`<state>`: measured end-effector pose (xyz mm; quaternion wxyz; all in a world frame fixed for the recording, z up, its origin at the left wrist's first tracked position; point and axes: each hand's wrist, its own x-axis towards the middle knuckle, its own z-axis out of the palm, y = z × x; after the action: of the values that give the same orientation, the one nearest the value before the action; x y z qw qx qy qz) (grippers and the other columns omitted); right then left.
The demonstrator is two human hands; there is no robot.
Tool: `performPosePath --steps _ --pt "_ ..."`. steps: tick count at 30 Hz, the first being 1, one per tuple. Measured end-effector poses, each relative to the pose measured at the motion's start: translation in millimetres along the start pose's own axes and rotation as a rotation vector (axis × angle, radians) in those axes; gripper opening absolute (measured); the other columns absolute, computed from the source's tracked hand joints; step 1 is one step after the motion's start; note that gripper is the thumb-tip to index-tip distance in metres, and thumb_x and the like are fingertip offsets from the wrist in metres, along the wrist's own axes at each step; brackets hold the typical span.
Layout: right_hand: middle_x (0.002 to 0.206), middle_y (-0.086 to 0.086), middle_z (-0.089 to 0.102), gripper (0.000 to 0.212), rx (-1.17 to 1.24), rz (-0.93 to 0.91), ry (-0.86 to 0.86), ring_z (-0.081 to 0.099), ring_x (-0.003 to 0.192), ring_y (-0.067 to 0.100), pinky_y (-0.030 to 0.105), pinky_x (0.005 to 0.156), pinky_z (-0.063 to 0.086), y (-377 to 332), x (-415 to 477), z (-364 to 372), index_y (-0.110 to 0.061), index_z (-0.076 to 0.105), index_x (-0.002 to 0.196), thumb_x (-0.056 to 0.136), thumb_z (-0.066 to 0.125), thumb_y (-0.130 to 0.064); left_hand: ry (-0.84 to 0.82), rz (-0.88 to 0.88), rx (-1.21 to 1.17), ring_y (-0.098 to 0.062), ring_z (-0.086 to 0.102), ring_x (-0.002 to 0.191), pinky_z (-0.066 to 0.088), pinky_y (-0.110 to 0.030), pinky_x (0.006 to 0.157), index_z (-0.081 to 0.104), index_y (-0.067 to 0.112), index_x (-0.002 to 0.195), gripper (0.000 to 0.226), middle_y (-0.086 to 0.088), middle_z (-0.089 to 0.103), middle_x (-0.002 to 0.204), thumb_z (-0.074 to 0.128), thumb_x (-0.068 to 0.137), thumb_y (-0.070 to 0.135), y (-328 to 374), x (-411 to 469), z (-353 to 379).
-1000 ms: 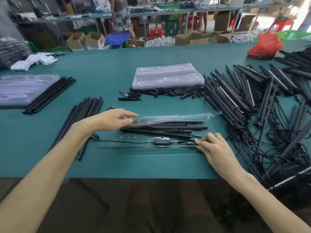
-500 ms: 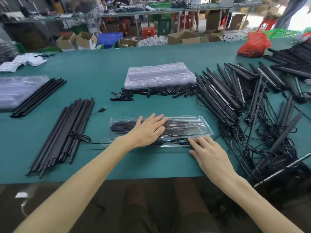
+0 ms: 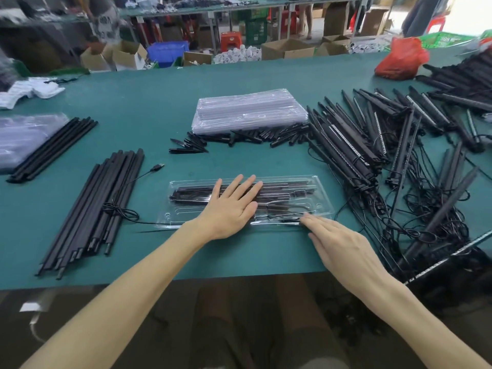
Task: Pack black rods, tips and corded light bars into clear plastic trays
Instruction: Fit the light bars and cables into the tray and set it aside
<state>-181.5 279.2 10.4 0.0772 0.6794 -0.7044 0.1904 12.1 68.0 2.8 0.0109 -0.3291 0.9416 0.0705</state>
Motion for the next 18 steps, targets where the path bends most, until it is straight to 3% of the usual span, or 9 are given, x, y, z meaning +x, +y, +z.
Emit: performPosePath --steps 6,10,14,18 --pt "0.144 -0.007 0.056 0.044 0.044 0.062 -0.11 0.05 0.133 0.011 0.028 0.1 0.051 -5 1 -5 -0.014 0.056 0.142 0.098 0.061 -0.015 0.006 -0.008 -0.007 -0.007 -0.016 0.153 -0.01 -0.052 0.123 -0.005 0.041 0.159 0.055 0.02 -0.011 0.166 0.009 0.106 0.049 0 2 -1" --pt "0.149 0.003 0.051 0.052 0.006 0.082 -0.132 0.047 0.137 0.019 0.021 0.113 0.025 -11 -3 -1 -0.006 0.05 0.145 0.096 0.064 -0.01 0.013 -0.009 -0.014 -0.006 -0.014 0.153 -0.009 -0.052 0.123 -0.002 0.041 0.159 0.055 0.02 -0.008 0.166 0.01 0.106 0.049 0 2 0" --pt "0.159 0.003 0.034 0.052 0.058 0.14 -0.121 0.026 0.148 0.016 0.017 0.118 0.006 -20 -5 7 -0.006 0.037 0.152 0.102 0.049 -0.011 0.018 -0.01 -0.023 -0.005 -0.014 0.153 -0.009 -0.051 0.123 -0.002 0.041 0.159 0.055 0.021 -0.007 0.166 0.011 0.106 0.05 -1 3 0" --pt "0.159 0.0 0.035 0.049 0.15 0.237 -0.111 0.025 0.149 0.011 0.012 0.115 0.006 -27 -5 9 -0.009 0.037 0.152 0.104 0.045 -0.016 0.021 -0.009 -0.028 -0.005 -0.014 0.153 -0.01 -0.05 0.123 -0.002 0.042 0.159 0.055 0.021 -0.007 0.166 0.011 0.106 0.05 -1 3 2"
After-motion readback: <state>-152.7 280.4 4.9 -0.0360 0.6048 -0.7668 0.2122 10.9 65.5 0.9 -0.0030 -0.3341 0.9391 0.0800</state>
